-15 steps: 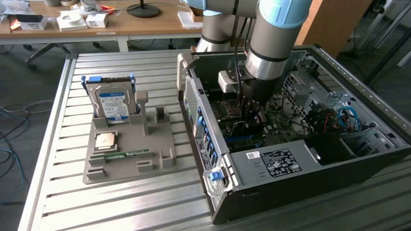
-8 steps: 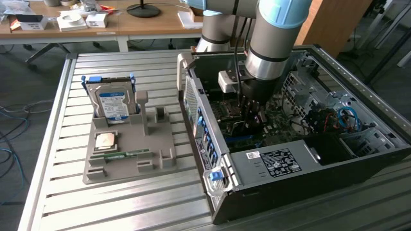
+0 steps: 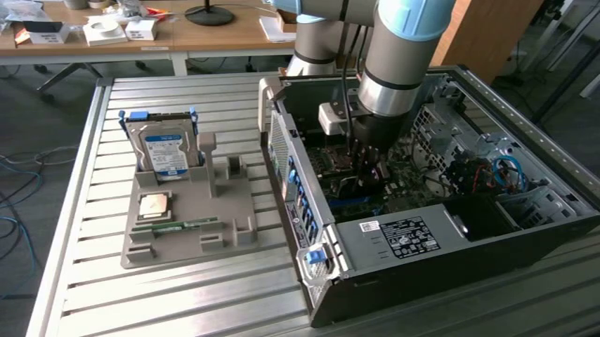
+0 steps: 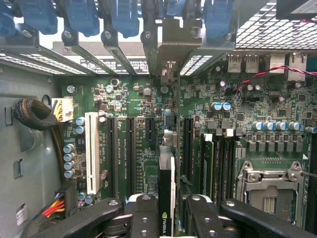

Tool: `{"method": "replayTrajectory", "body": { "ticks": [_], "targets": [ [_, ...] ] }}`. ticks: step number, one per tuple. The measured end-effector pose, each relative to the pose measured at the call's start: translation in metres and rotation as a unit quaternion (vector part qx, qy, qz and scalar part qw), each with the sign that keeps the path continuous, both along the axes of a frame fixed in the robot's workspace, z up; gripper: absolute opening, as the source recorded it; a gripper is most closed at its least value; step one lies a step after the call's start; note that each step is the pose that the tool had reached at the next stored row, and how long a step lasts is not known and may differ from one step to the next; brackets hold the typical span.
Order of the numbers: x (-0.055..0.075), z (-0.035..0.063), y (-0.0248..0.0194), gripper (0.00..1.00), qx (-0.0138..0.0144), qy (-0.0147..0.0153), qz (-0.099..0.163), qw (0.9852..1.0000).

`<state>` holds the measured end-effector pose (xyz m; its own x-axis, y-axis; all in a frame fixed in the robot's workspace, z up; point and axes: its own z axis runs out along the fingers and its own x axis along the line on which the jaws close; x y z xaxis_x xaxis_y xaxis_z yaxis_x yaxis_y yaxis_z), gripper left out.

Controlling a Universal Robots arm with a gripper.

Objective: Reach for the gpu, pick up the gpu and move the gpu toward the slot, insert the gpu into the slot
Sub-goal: 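Insert the gpu into the slot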

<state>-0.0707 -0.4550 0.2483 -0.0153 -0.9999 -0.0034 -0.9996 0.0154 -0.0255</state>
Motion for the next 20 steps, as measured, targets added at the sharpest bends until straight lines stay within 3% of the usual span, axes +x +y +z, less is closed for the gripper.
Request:
{"method": "replayTrajectory", "body": {
  "ticks": [20],
  "targets": [
    [0.0,0.0012,0.0,0.27,-0.0001,0.0,0.0,1.0]
  ]
}}
